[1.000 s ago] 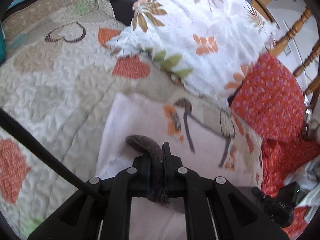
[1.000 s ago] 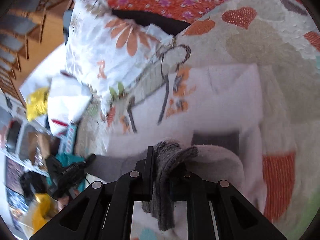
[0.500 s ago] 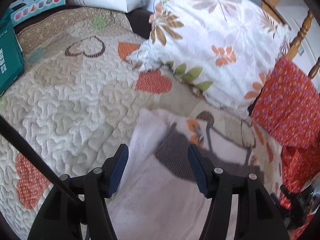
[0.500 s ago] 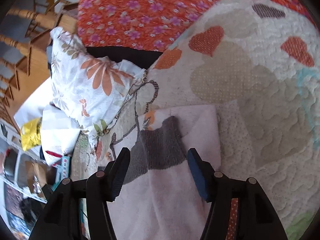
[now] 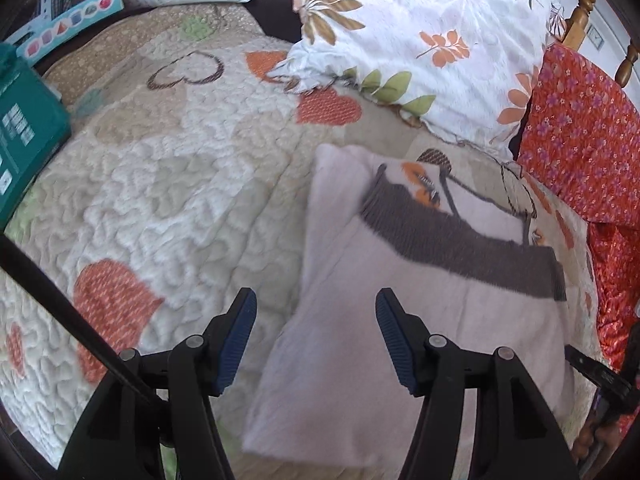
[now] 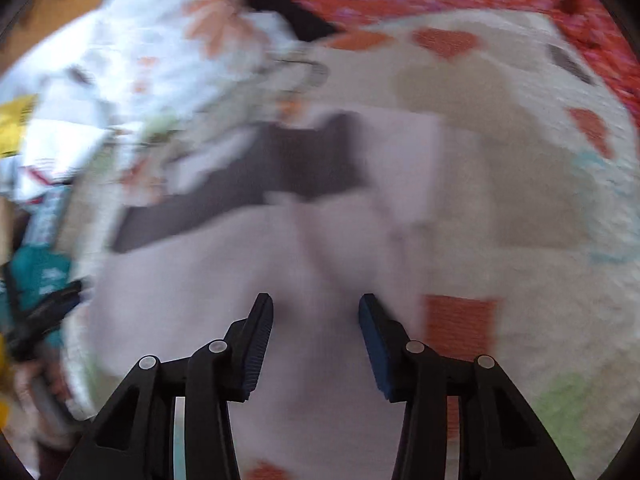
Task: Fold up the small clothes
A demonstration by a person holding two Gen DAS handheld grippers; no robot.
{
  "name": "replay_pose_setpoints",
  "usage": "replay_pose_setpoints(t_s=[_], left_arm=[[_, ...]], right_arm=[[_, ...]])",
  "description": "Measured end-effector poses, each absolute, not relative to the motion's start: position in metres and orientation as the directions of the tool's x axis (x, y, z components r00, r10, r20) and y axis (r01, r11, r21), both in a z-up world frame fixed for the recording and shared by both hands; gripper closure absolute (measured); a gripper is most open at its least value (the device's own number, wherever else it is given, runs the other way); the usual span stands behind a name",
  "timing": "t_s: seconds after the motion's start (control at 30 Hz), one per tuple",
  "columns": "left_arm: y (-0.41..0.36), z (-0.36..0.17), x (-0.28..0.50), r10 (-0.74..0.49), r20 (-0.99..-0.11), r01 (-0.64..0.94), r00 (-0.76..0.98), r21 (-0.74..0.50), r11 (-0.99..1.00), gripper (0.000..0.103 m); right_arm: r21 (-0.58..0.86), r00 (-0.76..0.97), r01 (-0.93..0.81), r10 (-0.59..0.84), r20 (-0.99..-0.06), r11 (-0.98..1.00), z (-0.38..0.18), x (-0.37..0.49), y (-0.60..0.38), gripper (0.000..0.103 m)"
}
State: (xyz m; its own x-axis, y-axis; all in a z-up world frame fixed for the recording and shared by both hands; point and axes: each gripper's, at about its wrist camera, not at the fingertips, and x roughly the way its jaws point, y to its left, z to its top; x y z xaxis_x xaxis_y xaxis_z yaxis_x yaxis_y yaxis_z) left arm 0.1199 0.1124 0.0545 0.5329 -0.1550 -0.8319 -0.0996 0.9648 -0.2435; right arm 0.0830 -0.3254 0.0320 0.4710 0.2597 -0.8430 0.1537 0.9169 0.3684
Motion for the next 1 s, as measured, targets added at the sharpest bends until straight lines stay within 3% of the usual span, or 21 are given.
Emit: replay_pose_setpoints(t_s=[0.1, 0.17, 0.37, 0.4, 0.43, 0.47, 0.6, 0.87, 1.0], left_arm=[[0.126, 0.050, 0.109, -0.177, -0.837, -0.115, 0.517, -0.273, 0.955, 0.032], [0.135, 0.045, 0.104, -0.192, -0.842, -0.130, 0.505, -0.294, 0.947, 0.026], [0.133, 0.018, 0.100, -0.271, -0.852, -0.108, 0.449, -0.352, 0.930, 0.023], [0.126, 0.018, 0.099, -0.249, -0.853, -0.079, 0.459, -0.318, 0.945, 0.027], [0.116, 0.018, 0.099, -0.250, -0.857, -0.032, 0.451, -0.296, 0.955, 0.054], [0.108, 0.016, 0.100, -0.254, -0.866, 0.003, 0.430, -0.280, 0.960, 0.097], [0.093, 0.030, 0.095, -0.137, -0.869, 0.024, 0.475, -0.143, 0.989, 0.096], [0.112, 0.037, 0.101, -0.057, -0.878, -0.051, 0.475, -0.092, 0.994, 0.096], [0.117, 0.036, 0.097, 0.048, -0.871, -0.088, 0.489, 0.005, 0.996, 0.098]], right_arm=[[0.378, 0.503, 0.173, 0.248, -0.828, 0.909, 0.041, 0.071, -0.339, 0.065], [0.319, 0.514, 0.179, 0.188, -0.837, 0.931, 0.047, 0.063, -0.339, 0.057], [0.346, 0.520, 0.214, 0.193, -0.832, 0.913, 0.052, 0.054, -0.344, 0.057], [0.351, 0.522, 0.219, 0.195, -0.831, 0.910, 0.054, 0.054, -0.343, 0.057], [0.358, 0.526, 0.227, 0.195, -0.828, 0.906, 0.055, 0.053, -0.344, 0.057], [0.363, 0.531, 0.234, 0.195, -0.825, 0.902, 0.056, 0.052, -0.345, 0.057], [0.385, 0.551, 0.249, 0.197, -0.811, 0.889, 0.060, 0.054, -0.343, 0.057], [0.370, 0.573, 0.265, 0.163, -0.803, 0.890, 0.066, 0.055, -0.345, 0.057], [0.401, 0.586, 0.288, 0.171, -0.792, 0.870, 0.067, 0.053, -0.356, 0.057]])
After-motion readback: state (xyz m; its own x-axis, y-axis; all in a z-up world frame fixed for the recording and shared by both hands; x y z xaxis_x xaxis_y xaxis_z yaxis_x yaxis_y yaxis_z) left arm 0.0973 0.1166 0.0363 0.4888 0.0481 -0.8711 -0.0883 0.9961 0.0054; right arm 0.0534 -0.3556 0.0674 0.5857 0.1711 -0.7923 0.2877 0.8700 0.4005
